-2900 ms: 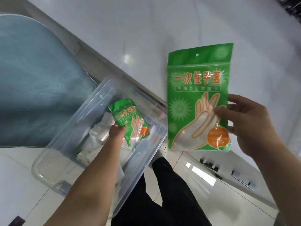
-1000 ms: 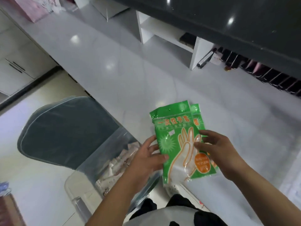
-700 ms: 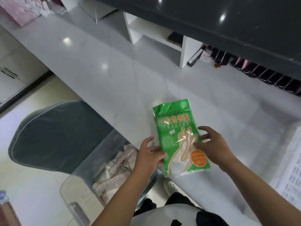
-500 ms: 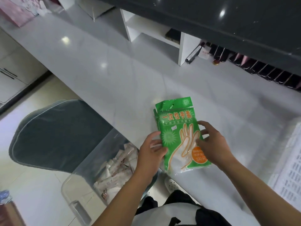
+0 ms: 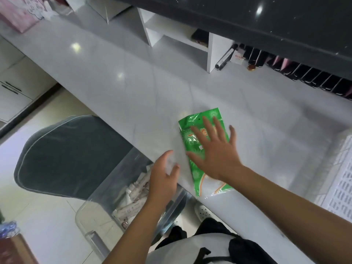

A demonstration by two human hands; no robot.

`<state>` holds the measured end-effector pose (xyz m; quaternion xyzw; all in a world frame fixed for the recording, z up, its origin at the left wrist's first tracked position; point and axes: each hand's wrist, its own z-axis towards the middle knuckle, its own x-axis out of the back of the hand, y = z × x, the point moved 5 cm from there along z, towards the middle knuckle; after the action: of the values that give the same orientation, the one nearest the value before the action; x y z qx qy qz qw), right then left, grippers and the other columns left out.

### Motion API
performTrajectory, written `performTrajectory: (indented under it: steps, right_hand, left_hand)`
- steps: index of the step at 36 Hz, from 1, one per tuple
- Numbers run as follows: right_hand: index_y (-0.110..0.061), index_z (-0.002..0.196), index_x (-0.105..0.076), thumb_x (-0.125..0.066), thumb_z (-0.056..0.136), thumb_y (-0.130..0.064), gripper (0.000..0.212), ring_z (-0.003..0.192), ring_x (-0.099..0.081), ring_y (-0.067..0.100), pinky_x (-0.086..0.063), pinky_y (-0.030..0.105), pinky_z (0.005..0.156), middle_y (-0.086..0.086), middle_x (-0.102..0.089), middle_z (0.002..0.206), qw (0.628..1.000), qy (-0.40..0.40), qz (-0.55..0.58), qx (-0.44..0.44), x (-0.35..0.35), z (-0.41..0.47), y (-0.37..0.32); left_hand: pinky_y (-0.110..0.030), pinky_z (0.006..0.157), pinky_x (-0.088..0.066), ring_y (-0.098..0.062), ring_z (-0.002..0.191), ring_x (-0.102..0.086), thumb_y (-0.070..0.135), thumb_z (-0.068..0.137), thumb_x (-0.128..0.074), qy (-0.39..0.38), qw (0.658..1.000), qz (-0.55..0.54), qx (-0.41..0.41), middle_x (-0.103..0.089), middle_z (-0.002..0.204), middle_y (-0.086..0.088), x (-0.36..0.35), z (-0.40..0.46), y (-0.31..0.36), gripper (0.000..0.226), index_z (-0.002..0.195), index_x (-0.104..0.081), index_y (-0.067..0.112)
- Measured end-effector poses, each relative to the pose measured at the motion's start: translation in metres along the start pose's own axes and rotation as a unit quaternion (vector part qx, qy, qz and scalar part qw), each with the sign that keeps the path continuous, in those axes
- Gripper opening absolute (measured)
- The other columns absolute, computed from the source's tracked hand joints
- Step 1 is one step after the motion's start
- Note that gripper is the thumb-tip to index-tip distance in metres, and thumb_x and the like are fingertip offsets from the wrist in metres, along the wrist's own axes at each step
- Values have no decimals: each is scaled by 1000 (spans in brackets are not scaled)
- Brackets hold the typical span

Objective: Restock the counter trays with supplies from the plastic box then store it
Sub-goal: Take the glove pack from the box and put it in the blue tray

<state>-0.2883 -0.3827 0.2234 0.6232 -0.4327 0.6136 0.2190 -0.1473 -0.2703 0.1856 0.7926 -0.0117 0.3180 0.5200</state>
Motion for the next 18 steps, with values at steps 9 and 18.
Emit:
performTrajectory:
  steps: [9, 18]
  right_hand:
    - [-35, 156, 7, -7, 91, -68, 74, 151, 15, 25, 10, 67, 112, -4, 6, 166, 998, -38, -52, 16, -58, 14, -2]
    - [-36, 155, 6, -9, 91, -68, 74, 152, 12, 26, 7, 69, 112, -3, 4, 166, 997, -45, -60, 11, -64, 16, -1]
  left_hand:
    - [-47, 121, 10, -19, 149, 24, 59, 98, -26, -109, 915, 385, -56, 19, 164, 5, -17, -6, -36, 69, 155, 7, 40]
    - [-52, 119, 11, -17, 146, 31, 60, 99, -22, -120, 918, 377, -37, 27, 162, 10, -20, -7, -42, 67, 154, 12, 43]
